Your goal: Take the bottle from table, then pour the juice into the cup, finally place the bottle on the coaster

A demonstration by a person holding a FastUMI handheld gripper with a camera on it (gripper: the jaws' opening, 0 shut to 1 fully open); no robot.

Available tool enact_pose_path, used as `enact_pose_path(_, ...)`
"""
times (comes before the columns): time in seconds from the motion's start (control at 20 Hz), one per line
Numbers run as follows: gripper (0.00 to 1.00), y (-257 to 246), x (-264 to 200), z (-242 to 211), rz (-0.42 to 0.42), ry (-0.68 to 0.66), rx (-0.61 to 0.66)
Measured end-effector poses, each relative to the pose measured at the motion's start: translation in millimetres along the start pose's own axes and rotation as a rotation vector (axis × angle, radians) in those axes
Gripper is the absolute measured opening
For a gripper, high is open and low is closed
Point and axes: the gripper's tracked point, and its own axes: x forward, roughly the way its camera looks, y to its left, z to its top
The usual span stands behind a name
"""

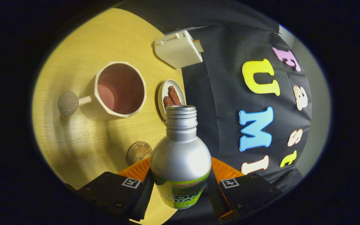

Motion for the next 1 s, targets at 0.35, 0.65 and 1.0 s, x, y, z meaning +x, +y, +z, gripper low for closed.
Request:
enact_pose_path(0.35,0.78,-15,-8,-9,0.008,0.010,0.286)
enact_pose_path(0.65,0.78,-26,-13,1,-0.007,-0.049,0.447)
enact_pose_path(1.0,0.78,-38,-11,18,-0.014,-0.127,0.708)
